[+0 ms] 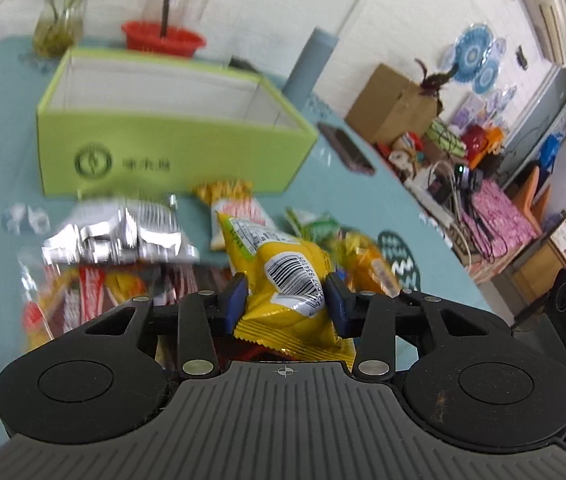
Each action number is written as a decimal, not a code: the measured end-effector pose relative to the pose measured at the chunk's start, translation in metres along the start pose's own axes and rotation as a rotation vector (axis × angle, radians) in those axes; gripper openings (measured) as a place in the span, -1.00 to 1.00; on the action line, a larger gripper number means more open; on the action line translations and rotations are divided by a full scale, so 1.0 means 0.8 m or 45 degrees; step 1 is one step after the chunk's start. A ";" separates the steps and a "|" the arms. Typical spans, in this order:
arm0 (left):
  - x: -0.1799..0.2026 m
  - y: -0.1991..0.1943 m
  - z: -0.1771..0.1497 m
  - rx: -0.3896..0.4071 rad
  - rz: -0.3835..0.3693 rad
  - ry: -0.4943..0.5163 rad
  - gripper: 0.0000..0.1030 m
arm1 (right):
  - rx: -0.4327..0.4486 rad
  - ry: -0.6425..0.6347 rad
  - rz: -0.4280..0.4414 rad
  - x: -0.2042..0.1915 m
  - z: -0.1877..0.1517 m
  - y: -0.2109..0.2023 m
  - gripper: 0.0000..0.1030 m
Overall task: Organize snacks
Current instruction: 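Carry the yellow chip bag into the green box and open the left tool, then lower the left tool onto the orange-wrapped bar and grasp it, then carry the orange bar into the green box and release it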
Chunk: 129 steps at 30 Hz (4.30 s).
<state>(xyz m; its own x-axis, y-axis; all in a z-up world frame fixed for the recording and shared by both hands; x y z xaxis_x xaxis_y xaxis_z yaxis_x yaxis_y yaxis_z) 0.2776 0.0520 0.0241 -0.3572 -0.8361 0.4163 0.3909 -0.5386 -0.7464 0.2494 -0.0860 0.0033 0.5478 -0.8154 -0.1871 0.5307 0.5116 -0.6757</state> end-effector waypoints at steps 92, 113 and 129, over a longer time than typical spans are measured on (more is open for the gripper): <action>0.138 0.181 0.022 -0.295 -0.197 0.044 -0.60 | -0.063 0.316 -0.406 0.138 -0.085 -0.073 0.11; 0.158 0.175 0.016 -0.306 -0.195 0.095 -0.55 | -0.016 0.267 -0.427 0.128 -0.100 -0.102 0.19; -0.035 0.047 0.222 0.090 0.194 -0.072 -0.58 | 0.069 -0.273 -0.203 0.074 0.181 0.061 0.35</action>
<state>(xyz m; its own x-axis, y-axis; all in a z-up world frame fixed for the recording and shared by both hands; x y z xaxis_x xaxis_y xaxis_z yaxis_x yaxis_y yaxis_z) 0.4527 0.0365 0.0765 -0.2413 -0.9122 0.3311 0.4966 -0.4092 -0.7655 0.4017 -0.0703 0.0628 0.5756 -0.8140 0.0777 0.6521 0.3996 -0.6443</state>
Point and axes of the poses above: each gripper's, at about its wrist camera, not at the fingertips, and y roughly the way its jaws point, x to its right, z to its top, the point moved 3 cm from there along y, roughly the way its jaws point, and after that the axes turned 15 degrees about -x, right-handed, at the moved point
